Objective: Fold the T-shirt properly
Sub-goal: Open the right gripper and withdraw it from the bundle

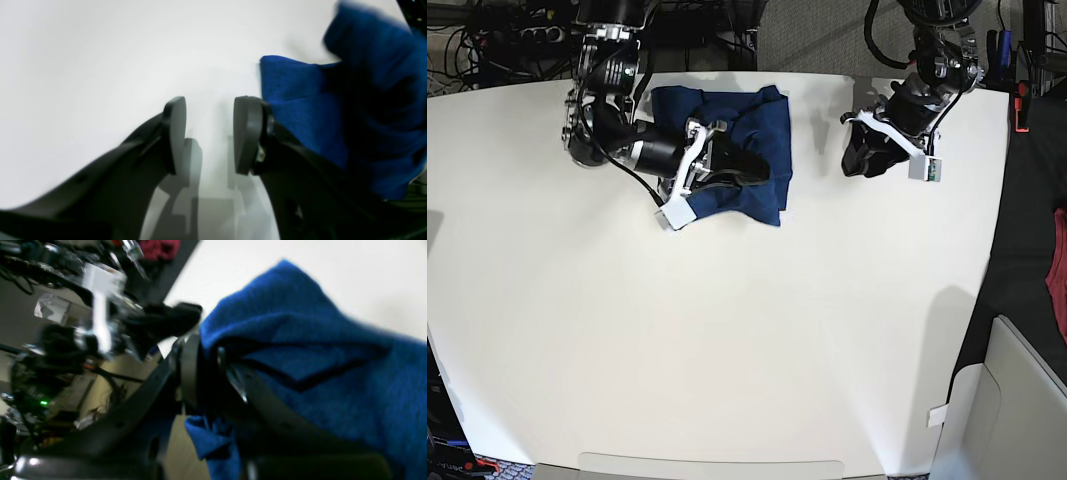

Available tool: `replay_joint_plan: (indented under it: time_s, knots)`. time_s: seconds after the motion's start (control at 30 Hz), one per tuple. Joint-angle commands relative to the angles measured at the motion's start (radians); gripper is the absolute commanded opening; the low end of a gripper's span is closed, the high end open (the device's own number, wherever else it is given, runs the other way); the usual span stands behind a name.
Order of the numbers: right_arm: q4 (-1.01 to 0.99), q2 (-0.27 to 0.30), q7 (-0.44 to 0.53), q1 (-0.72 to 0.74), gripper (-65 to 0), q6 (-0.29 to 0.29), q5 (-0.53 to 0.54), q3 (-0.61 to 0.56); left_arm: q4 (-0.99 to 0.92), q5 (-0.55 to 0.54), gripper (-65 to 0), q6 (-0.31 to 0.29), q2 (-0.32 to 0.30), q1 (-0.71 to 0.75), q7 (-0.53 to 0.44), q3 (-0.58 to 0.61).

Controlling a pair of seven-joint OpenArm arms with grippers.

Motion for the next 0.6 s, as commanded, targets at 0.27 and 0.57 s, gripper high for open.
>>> replay_joint_plan:
  time_s: [0.27, 0.57]
  knots:
    - [-0.011, 0.004, 0.018, 0.022, -47.3, 0.006, -0.021, -0.008, 0.018, -0.016, -42.2, -0.01, -0.007, -0.003, -0.023, -0.002]
    - [0.061, 0.021, 0.018, 0.034, -39.0, 0.006, -0.022, 0.065, 0.04, -0.016, -42.2, -0.01, -0.005, -0.004, -0.023, -0.002]
